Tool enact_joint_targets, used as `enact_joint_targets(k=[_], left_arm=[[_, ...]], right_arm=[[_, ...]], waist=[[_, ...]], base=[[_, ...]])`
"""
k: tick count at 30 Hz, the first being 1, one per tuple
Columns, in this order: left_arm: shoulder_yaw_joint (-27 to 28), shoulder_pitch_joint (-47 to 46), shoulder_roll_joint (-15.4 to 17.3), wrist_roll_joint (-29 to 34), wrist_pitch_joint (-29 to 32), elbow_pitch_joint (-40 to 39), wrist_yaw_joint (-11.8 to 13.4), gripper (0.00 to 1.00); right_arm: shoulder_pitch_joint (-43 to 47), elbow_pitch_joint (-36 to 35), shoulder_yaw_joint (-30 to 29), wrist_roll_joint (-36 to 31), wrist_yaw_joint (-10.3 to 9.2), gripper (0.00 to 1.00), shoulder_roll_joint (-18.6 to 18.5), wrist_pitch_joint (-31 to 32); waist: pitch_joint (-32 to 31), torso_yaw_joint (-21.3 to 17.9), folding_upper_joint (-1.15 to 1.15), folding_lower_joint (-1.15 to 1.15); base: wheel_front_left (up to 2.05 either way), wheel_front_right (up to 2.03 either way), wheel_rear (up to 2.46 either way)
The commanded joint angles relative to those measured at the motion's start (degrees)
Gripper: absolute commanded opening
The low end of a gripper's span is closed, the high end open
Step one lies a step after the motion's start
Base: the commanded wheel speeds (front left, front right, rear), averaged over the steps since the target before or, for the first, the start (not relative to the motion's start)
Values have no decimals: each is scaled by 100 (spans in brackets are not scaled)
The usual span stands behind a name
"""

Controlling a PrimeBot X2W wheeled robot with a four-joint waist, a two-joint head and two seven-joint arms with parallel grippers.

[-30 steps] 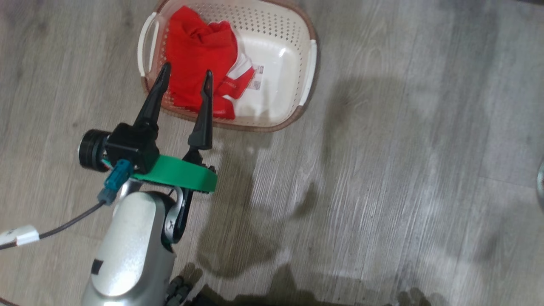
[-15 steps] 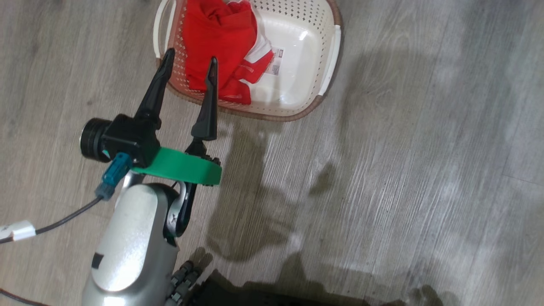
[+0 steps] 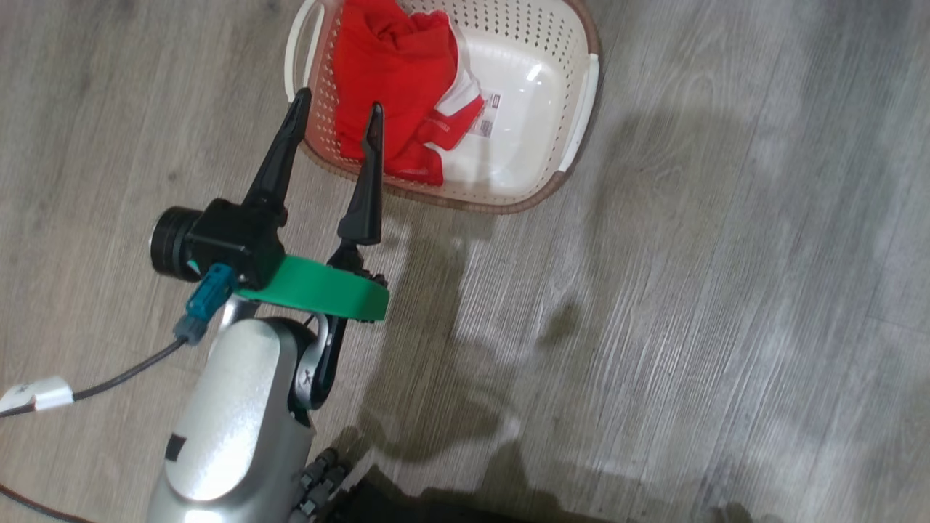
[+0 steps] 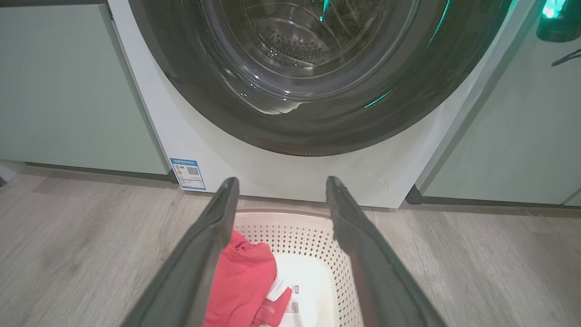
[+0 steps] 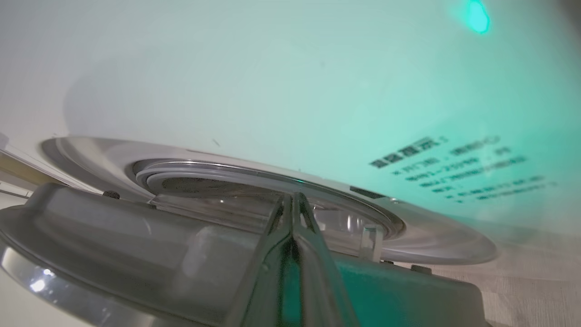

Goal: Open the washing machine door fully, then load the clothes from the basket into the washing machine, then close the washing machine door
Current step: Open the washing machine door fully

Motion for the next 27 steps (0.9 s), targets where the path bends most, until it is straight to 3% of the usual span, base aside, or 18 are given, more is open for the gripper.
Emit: enact_joint_targets(k=[1, 11, 27], left_arm=[[169, 70, 89, -54, -55, -159, 65, 100], [110, 188, 89, -62, -55, -103, 85, 100], [111, 456, 89, -27, -55, 30, 90, 100]], right_arm=[[-32, -164, 60, 69, 6, 0, 198, 109], [408, 139, 144, 101, 6, 0, 57, 336], [1471, -4, 245, 551, 6, 0, 254, 993]], waist=[[-45, -1, 0, 0], [-398, 25, 0, 0], [-1106, 200, 0, 0]], base=[[0, 0, 0], [0, 0, 0], [0, 0, 0]])
